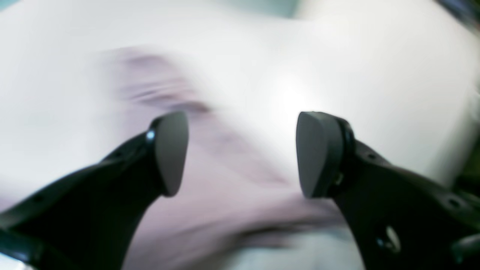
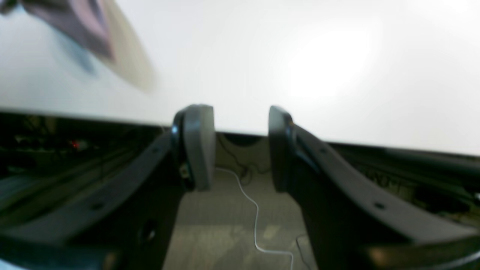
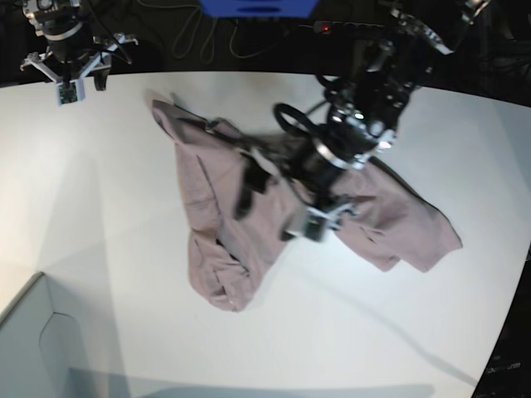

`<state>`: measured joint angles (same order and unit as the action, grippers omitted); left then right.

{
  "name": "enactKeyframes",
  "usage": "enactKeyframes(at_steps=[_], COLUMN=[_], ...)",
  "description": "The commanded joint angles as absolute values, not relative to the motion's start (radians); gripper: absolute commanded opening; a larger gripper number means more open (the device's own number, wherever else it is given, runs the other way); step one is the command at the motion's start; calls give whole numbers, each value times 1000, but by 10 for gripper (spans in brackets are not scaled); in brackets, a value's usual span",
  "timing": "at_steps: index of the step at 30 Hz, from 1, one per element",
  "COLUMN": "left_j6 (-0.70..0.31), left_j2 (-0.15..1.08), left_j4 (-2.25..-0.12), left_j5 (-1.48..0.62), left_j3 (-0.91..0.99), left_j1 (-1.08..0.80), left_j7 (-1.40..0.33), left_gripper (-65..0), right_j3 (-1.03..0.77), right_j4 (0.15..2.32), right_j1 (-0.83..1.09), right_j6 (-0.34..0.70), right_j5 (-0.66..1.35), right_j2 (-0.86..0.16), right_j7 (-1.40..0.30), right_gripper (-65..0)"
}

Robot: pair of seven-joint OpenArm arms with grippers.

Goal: Layout the t-shirt on the table in an organized manner, then fold the t-shirt properly
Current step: 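Grasp the t-shirt with the left gripper and drag it across the table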

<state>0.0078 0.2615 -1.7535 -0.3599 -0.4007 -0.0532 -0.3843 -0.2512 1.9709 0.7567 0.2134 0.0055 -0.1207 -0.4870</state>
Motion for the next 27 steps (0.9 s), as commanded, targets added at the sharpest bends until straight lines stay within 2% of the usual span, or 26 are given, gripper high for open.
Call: enactKeyframes(at_steps=[1,6,10,17,22,27], left_j6=[2,1,-2,-203,-216,-217], left_j2=[259,246,231,260,265,266], left_j4=[-1773,-1718,-1512,-1125,-941,-855], left_j5=[-363,-366,-453,-536,-535,-470], left_j3=[-317,73,300,415,503,542], left_j1=[-70,-127,-79,76,171,229], left_j7=[-364,-364,-366,-367,-366,-363], left_gripper=[-215,-214,-214,-215,-215,-215], right_j3=[-257,-257,-257,-257,-257,-257], right_j4=[1988,1986,1986,1986,1957,1911], right_j1=[762,730,708,676,664,664], right_j6=[222,222,222,222,222,222], right_j5=[2,4,4,4,2,2], right_j2=[-127,-125,-120,-88,-87,-87], right_j7=[-476,-476,-476,-476,-476,-476], right_gripper=[-410,-410,-410,-410,-410,-410])
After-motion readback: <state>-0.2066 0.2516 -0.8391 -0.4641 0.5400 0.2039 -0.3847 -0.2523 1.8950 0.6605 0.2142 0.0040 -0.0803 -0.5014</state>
